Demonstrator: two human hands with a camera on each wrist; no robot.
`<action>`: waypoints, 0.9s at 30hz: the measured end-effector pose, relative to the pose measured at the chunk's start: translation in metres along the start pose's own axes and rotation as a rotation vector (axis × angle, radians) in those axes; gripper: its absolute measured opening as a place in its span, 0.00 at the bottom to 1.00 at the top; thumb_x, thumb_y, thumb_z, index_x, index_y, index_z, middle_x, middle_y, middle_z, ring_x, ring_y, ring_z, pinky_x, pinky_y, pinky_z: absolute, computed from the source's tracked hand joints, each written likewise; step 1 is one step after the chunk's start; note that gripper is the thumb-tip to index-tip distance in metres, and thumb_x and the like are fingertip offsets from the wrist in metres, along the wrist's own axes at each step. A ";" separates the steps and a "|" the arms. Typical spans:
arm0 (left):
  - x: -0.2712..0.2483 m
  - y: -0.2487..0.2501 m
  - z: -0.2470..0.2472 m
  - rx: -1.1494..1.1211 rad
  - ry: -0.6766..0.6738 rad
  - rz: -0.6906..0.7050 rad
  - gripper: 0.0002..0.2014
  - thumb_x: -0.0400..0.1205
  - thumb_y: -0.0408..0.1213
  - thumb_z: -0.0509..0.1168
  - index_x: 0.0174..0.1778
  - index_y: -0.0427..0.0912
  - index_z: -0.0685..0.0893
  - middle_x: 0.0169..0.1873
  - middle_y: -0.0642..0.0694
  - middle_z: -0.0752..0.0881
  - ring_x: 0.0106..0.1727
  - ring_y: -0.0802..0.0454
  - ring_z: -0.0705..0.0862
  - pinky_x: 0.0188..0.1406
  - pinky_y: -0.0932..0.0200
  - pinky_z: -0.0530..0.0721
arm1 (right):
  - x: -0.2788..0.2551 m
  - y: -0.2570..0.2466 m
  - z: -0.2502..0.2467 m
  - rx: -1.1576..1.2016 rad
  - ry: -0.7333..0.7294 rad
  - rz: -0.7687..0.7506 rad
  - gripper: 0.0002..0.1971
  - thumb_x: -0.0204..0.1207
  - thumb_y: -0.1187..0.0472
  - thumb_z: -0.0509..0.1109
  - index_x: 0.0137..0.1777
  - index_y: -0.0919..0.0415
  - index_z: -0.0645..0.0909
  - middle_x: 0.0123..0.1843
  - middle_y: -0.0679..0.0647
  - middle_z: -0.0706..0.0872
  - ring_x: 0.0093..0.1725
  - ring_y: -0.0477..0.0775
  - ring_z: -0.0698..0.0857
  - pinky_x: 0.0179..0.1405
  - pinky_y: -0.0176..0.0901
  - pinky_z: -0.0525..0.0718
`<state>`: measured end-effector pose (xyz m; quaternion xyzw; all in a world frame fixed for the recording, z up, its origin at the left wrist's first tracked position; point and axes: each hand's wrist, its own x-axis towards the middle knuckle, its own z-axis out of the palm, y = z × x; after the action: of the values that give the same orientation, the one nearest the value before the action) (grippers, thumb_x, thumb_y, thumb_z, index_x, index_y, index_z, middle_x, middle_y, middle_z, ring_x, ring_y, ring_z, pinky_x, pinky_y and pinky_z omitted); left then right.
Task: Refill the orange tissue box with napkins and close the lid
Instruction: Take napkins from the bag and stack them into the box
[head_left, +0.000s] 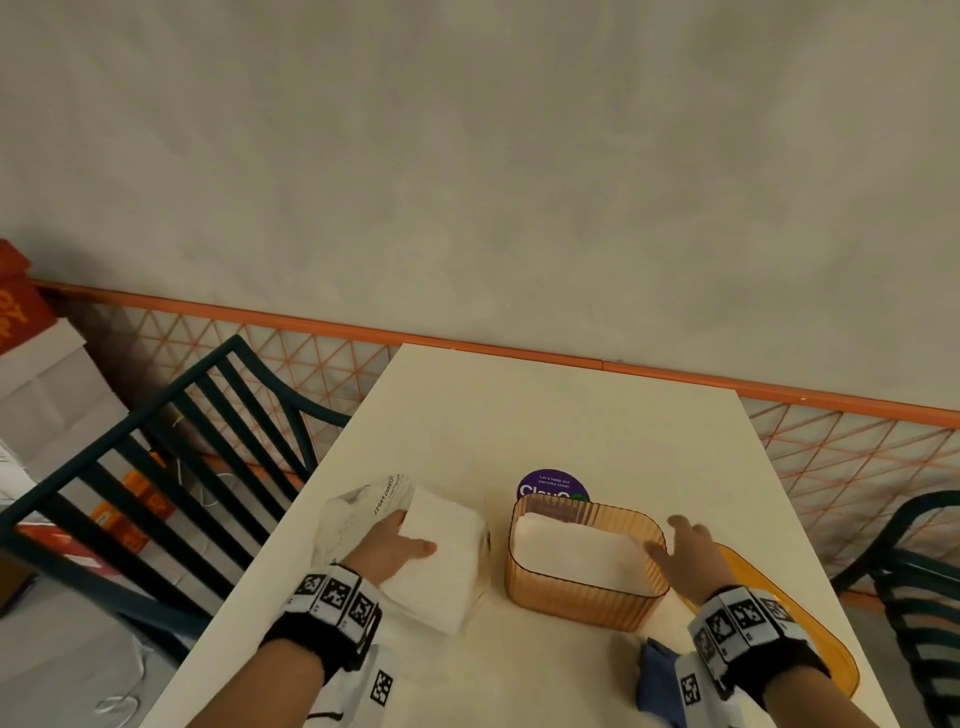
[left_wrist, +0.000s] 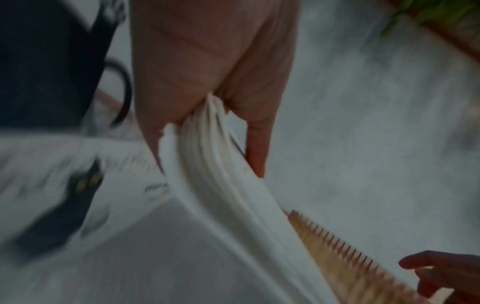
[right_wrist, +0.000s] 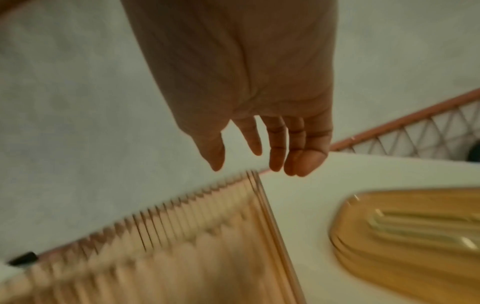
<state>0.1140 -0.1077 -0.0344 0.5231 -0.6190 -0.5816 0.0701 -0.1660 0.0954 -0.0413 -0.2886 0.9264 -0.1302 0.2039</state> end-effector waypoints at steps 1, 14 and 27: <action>-0.007 0.009 -0.006 -0.049 -0.064 0.030 0.26 0.75 0.28 0.72 0.69 0.40 0.73 0.62 0.40 0.83 0.62 0.40 0.82 0.66 0.44 0.80 | -0.001 -0.005 -0.010 0.031 0.055 -0.045 0.28 0.81 0.51 0.63 0.76 0.63 0.64 0.71 0.66 0.73 0.69 0.64 0.77 0.69 0.54 0.77; -0.059 0.085 -0.014 -0.221 -0.555 0.328 0.36 0.70 0.32 0.73 0.72 0.61 0.68 0.64 0.46 0.83 0.64 0.44 0.84 0.63 0.43 0.83 | -0.058 -0.120 -0.067 0.819 -0.394 -0.190 0.32 0.81 0.35 0.42 0.55 0.57 0.81 0.46 0.59 0.88 0.44 0.57 0.87 0.45 0.50 0.89; -0.052 0.068 0.014 -0.557 -0.554 0.333 0.41 0.64 0.36 0.75 0.73 0.59 0.69 0.68 0.43 0.80 0.67 0.38 0.80 0.60 0.38 0.83 | -0.089 -0.101 -0.054 1.174 -0.487 -0.143 0.34 0.81 0.36 0.47 0.57 0.68 0.79 0.37 0.61 0.88 0.37 0.61 0.88 0.42 0.53 0.87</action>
<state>0.0893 -0.0760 0.0425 0.2014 -0.5097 -0.8259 0.1328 -0.0753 0.0733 0.0698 -0.2115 0.6065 -0.5599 0.5235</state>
